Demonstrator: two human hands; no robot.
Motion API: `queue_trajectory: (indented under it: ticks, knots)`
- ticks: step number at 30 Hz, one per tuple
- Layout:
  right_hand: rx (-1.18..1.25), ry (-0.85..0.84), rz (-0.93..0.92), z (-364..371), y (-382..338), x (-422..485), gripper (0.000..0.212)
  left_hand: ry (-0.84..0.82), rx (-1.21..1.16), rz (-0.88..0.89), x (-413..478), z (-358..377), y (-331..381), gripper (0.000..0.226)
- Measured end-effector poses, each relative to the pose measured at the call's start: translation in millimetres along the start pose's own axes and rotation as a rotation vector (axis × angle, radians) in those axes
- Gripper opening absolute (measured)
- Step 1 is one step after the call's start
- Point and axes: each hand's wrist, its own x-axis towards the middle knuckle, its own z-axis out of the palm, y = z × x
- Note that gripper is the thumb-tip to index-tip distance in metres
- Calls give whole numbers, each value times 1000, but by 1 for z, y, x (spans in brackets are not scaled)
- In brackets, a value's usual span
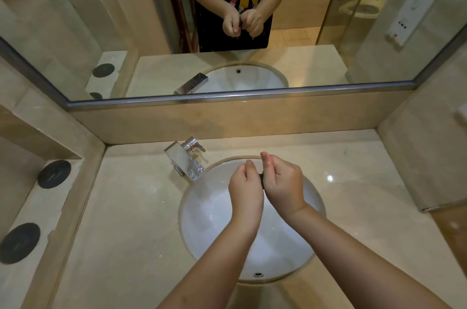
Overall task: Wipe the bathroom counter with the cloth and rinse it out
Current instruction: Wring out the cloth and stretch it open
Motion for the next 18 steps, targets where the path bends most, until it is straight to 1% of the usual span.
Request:
queue_trajectory:
  ticks: [2,5,8,10,11,13,15,17,18]
  knots:
    - [-62,25,-118,0,3,2,44,-71,-12,-117,4,-1,-1,33]
    - [-116,57,-230,-3,5,6,56,-207,-28,-256,6,-6,7,21]
    - [-145,68,-340,-6,6,12,58,-309,-42,-334,4,-10,20,27]
    - [-161,65,-365,-7,7,14,58,-326,2,-325,6,-11,21,28]
    - [-162,57,-350,-7,7,14,58,-320,41,-291,7,-11,21,25]
    - [-134,36,-248,-8,8,11,53,-294,108,-181,8,-12,18,25]
    - [-86,15,-119,-8,7,7,46,-237,107,-51,6,-13,16,36]
    - [-51,-10,-6,-6,5,1,46,-190,93,36,2,-14,19,48]
    - [-21,-30,64,-5,3,-2,46,-171,109,76,0,-14,21,49]
